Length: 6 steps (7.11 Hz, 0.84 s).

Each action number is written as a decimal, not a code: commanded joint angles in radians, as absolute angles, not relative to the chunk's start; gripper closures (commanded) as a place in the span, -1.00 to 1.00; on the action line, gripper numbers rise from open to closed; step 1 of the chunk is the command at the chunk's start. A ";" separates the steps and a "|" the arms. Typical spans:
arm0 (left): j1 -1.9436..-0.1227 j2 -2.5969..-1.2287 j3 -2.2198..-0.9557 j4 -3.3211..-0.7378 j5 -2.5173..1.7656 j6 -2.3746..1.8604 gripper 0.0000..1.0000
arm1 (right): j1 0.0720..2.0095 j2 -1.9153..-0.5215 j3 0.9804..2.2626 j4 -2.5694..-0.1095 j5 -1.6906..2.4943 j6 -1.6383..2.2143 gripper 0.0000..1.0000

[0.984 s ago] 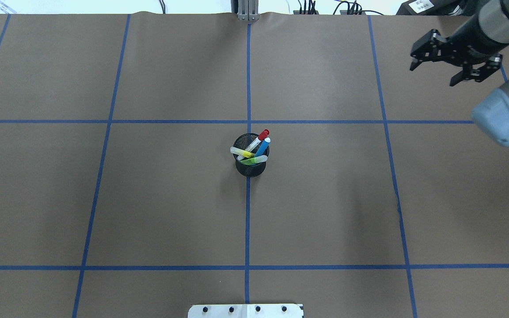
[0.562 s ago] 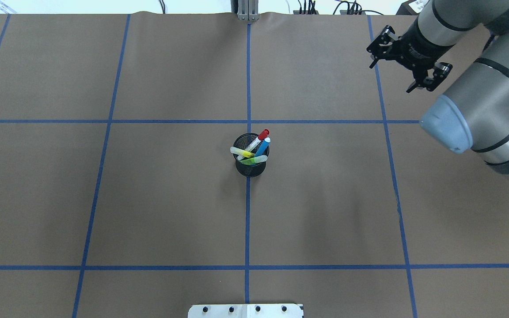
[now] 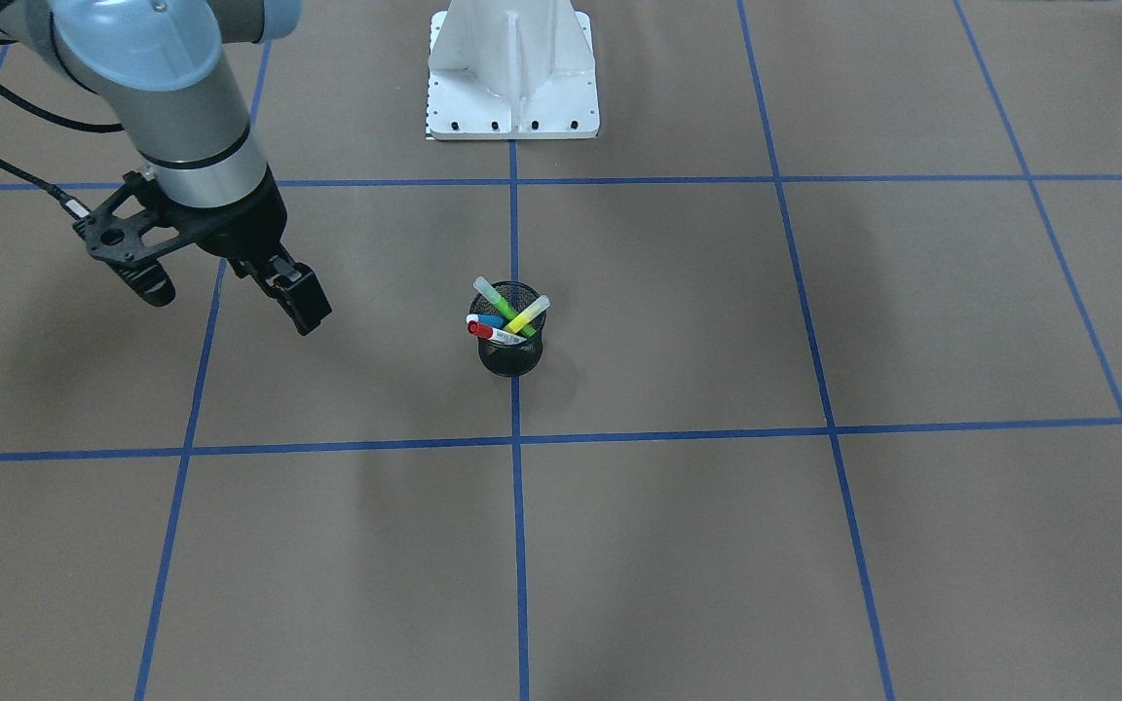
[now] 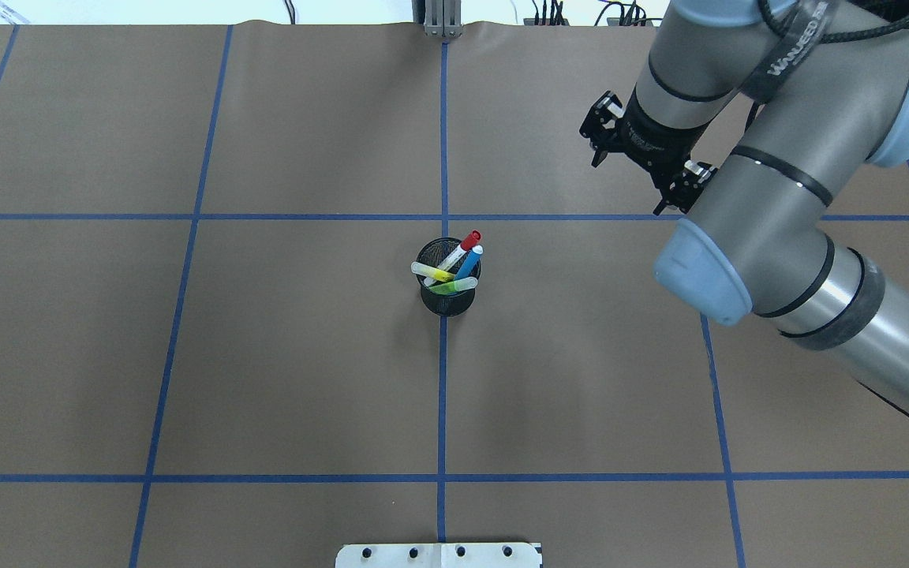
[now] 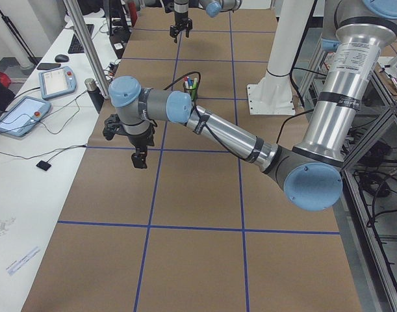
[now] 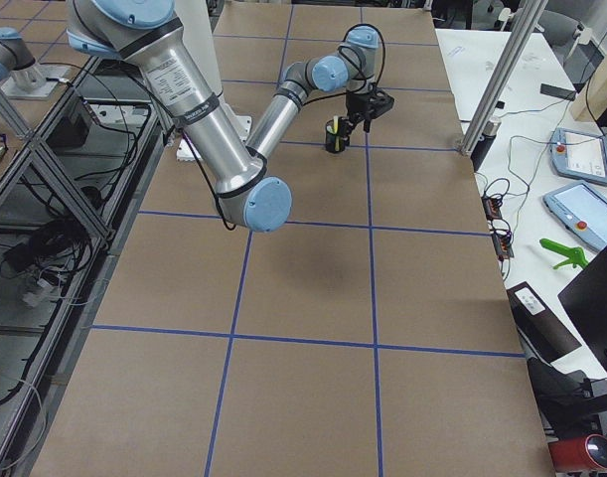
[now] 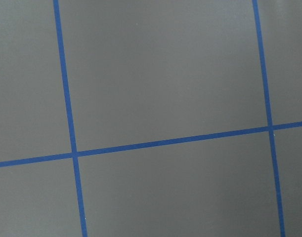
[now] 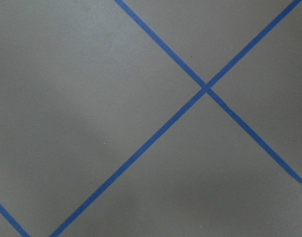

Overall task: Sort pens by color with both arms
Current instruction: 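Move the right gripper over the black mesh pen cup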

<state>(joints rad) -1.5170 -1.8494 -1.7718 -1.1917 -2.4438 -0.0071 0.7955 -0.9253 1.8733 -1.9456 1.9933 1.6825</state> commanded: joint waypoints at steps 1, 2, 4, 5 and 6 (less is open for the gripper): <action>-1.513 -1.848 -1.789 -1.187 -2.451 -0.037 -0.98 | 0.694 -0.936 1.873 -1.941 1.931 1.680 -0.98; -1.513 -1.847 -1.790 -1.187 -2.460 -0.057 -0.98 | 0.654 -0.927 1.888 -1.939 1.928 1.683 -0.96; -1.513 -1.847 -1.795 -1.187 -2.464 -0.060 -0.98 | 0.605 -0.922 1.884 -1.872 1.902 1.660 -0.90; -1.513 -1.845 -1.798 -1.186 -2.462 -0.060 -0.98 | 0.600 -0.925 1.861 -1.823 1.890 1.643 -0.90; -1.513 -1.842 -1.799 -1.187 -2.462 -0.060 -0.98 | 0.600 -0.922 1.815 -1.756 1.891 1.619 -0.90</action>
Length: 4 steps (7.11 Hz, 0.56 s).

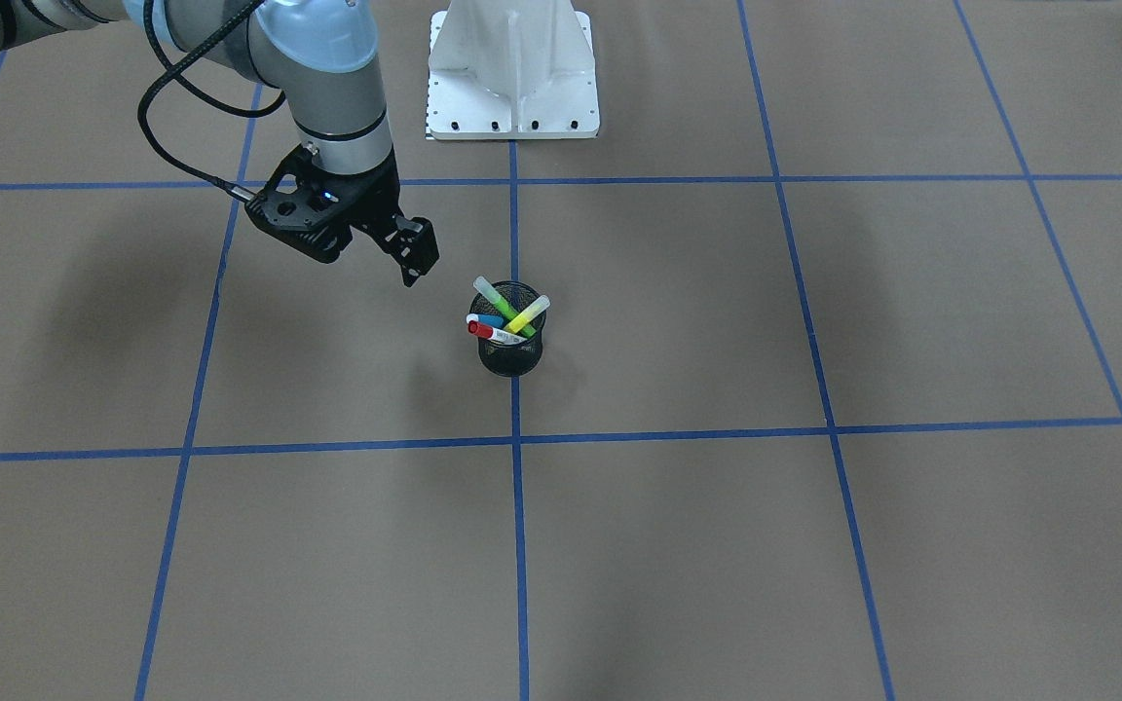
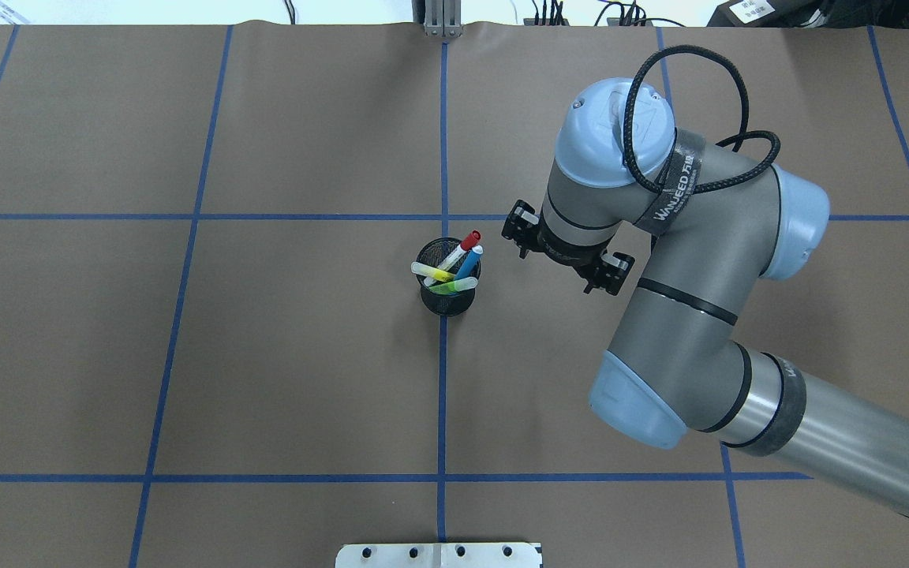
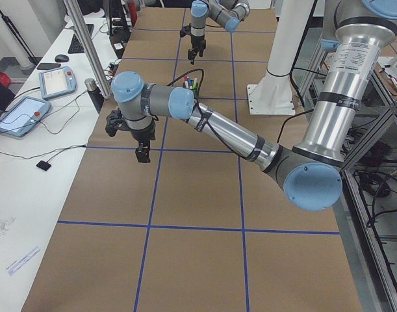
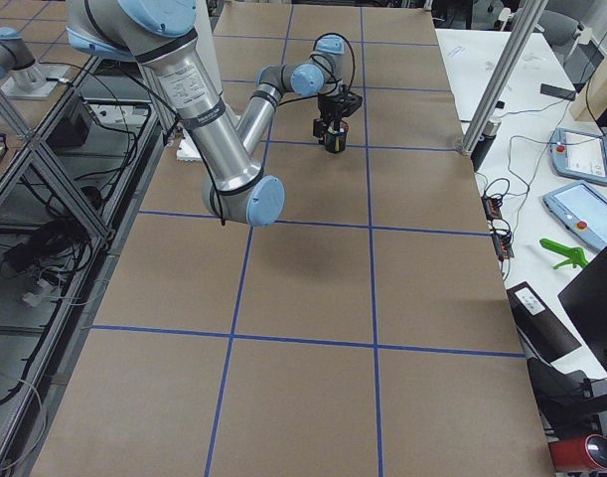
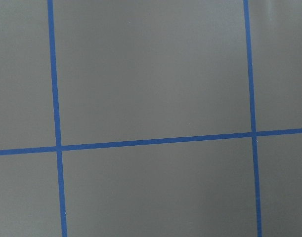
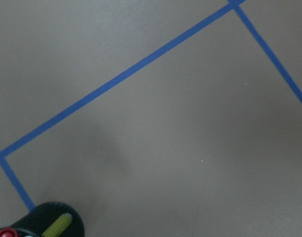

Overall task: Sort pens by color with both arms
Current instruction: 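Move the right gripper over the black mesh pen cup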

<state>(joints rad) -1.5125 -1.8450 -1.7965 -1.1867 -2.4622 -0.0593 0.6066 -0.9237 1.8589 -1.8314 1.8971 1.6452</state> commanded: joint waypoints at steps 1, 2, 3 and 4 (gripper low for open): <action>-1.513 -1.841 -1.805 -1.187 -2.462 -0.060 -0.98 | 0.600 -0.904 1.771 -1.717 1.890 1.615 -0.90; -1.513 -1.839 -1.807 -1.187 -2.462 -0.060 -0.98 | 0.601 -0.885 1.749 -1.715 1.888 1.594 -0.90; -1.513 -1.839 -1.807 -1.187 -2.462 -0.060 -0.98 | 0.603 -0.861 1.714 -1.713 1.887 1.570 -0.85; -1.513 -1.839 -1.810 -1.187 -2.462 -0.060 -0.98 | 0.604 -0.847 1.695 -1.713 1.887 1.565 -0.72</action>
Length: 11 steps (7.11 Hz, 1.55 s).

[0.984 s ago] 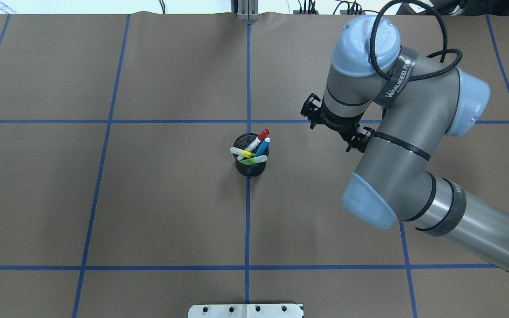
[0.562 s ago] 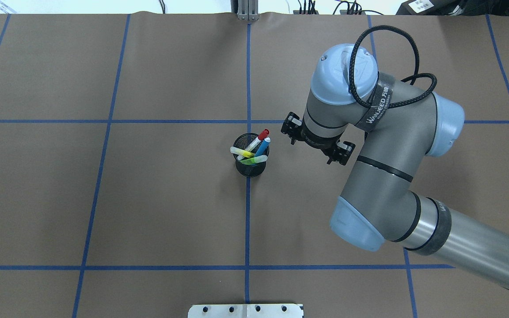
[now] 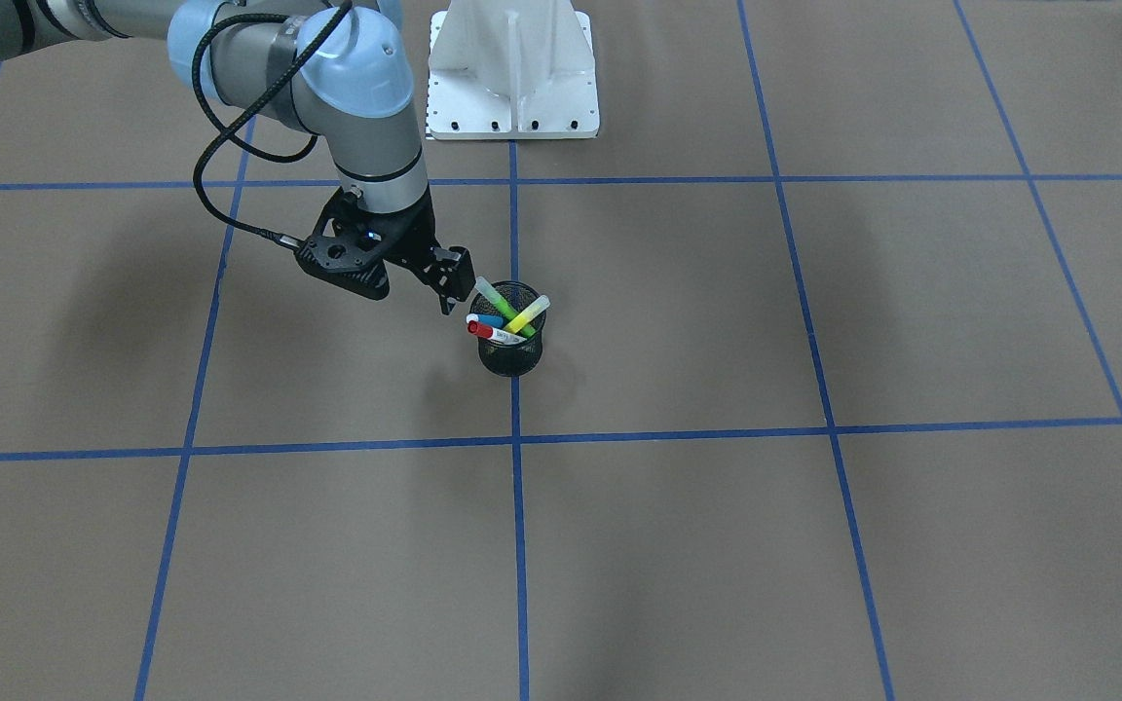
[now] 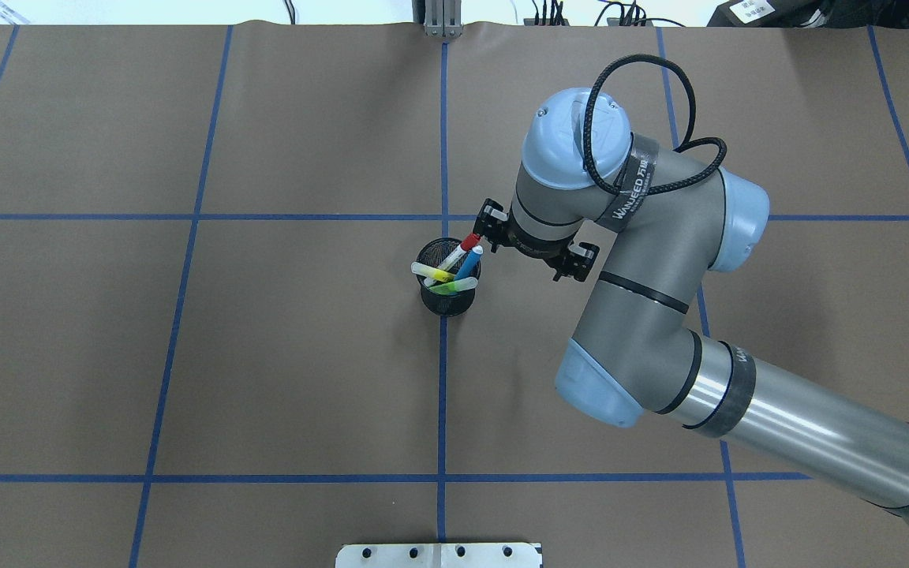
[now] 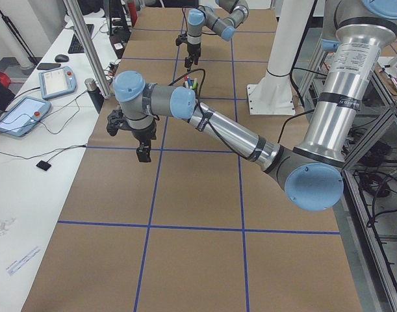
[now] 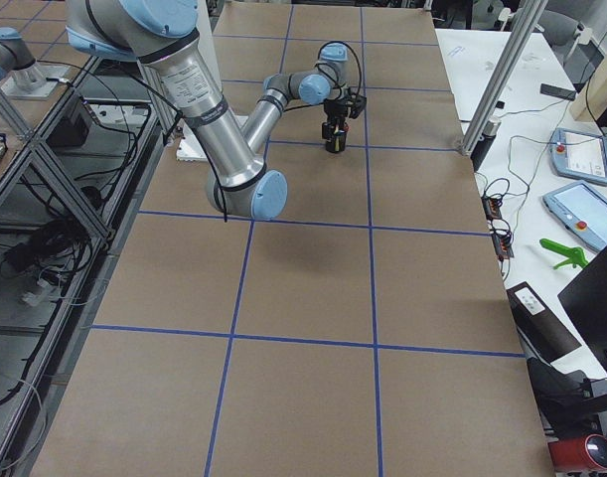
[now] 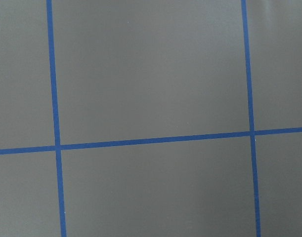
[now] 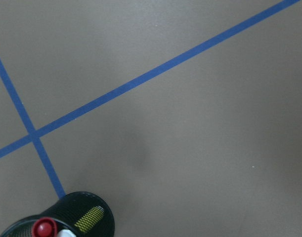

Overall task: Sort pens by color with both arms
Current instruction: 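Move the right gripper over the black mesh pen cup, then lower the right gripper into the cup onto the blue marker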

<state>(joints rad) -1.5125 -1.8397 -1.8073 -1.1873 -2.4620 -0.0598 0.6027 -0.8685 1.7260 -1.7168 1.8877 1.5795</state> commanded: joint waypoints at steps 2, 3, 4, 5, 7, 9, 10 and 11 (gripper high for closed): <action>-1.513 -1.839 -1.810 -1.189 -2.461 -0.060 -0.98 | 0.604 -0.801 1.657 -1.713 1.878 1.560 -0.69; -1.513 -1.839 -1.812 -1.189 -2.461 -0.060 -0.98 | 0.604 -0.779 1.642 -1.713 1.878 1.562 -0.70; -1.513 -1.839 -1.813 -1.189 -2.461 -0.060 -0.98 | 0.607 -0.769 1.625 -1.713 1.876 1.552 -0.70; -1.513 -1.839 -1.813 -1.187 -2.461 -0.060 -0.98 | 0.607 -0.770 1.623 -1.715 1.879 1.536 -0.70; -1.513 -1.839 -1.813 -1.187 -2.459 -0.060 -0.98 | 0.614 -0.767 1.635 -1.752 1.897 1.542 -0.71; -1.513 -1.839 -1.818 -1.187 -2.459 -0.060 -0.98 | 0.612 -0.782 1.640 -1.796 1.907 1.540 -0.72; -1.513 -1.838 -1.818 -1.187 -2.459 -0.060 -0.98 | 0.611 -0.787 1.647 -1.801 1.910 1.546 -0.72; -1.511 -1.838 -1.818 -1.187 -2.459 -0.060 -0.98 | 0.611 -0.785 1.643 -1.801 1.911 1.545 -0.72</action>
